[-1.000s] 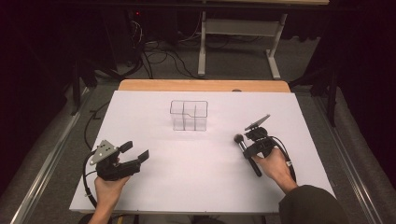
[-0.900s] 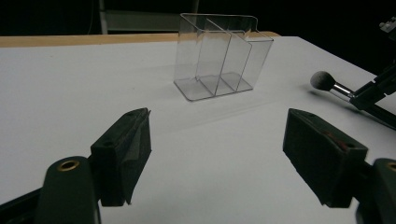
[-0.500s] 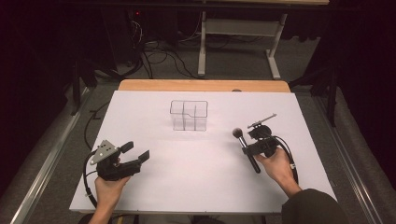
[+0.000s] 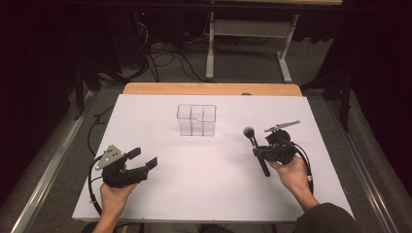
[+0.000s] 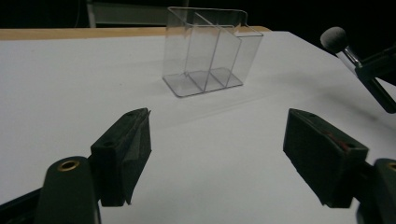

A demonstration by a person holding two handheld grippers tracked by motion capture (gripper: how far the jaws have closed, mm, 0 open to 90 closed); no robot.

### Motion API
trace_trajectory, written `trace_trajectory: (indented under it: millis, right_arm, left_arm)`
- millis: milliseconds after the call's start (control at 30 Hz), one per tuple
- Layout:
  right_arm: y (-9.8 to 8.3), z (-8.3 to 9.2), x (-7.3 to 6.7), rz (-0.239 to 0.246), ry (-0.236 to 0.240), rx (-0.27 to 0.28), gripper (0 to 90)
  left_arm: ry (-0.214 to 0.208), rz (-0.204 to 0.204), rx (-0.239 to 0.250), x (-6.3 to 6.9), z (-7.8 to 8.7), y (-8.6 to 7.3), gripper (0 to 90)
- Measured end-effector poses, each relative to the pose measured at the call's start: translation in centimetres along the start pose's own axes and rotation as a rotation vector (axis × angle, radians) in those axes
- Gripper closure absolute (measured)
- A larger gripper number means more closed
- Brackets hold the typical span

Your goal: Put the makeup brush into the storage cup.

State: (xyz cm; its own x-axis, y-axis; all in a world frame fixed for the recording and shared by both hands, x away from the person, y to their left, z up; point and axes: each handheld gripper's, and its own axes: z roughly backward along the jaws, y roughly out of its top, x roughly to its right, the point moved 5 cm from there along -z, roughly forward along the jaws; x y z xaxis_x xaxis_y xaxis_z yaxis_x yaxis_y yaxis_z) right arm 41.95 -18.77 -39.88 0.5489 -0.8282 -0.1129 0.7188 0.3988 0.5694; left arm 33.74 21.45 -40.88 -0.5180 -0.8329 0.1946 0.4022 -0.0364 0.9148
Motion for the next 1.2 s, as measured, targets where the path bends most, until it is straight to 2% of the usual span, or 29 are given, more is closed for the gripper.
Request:
trace_trajectory:
  millis: [33, 133, 367, 567, 867, 1200]
  right_arm:
    - [-0.1, 0.2, -0.2, 0.013, 0.01, 0.025, 75.2]
    - [-0.1, 0.3, -0.4, 0.027, 0.022, 0.046, 75.2]
    - [-0.3, 0.6, -1.1, 0.037, 0.073, 0.123, 75.2]
    - [-0.3, 0.7, -1.9, 0.057, 0.098, 0.175, 75.2]
    - [-0.5, 0.5, -2.7, 0.071, 0.121, 0.218, 75.2]
    - [-0.6, 0.2, -3.5, 0.077, 0.149, 0.25, 75.2]
  left_arm:
    - [0.0, -0.011, 0.002, 0.2, 0.0, 0.1, 24.3]
    - [-0.007, -0.02, 0.001, 0.5, -0.1, 0.3, 23.7]
    - [-0.033, -0.044, 0.011, 1.3, -0.6, 0.8, 23.9]
    - [-0.047, -0.063, -0.026, 1.9, -1.0, 1.0, 22.8]
    - [-0.073, -0.046, -0.041, 2.0, -1.2, 1.4, 23.2]
    - [-0.096, -0.063, -0.053, 2.6, -2.1, 2.0, 25.1]
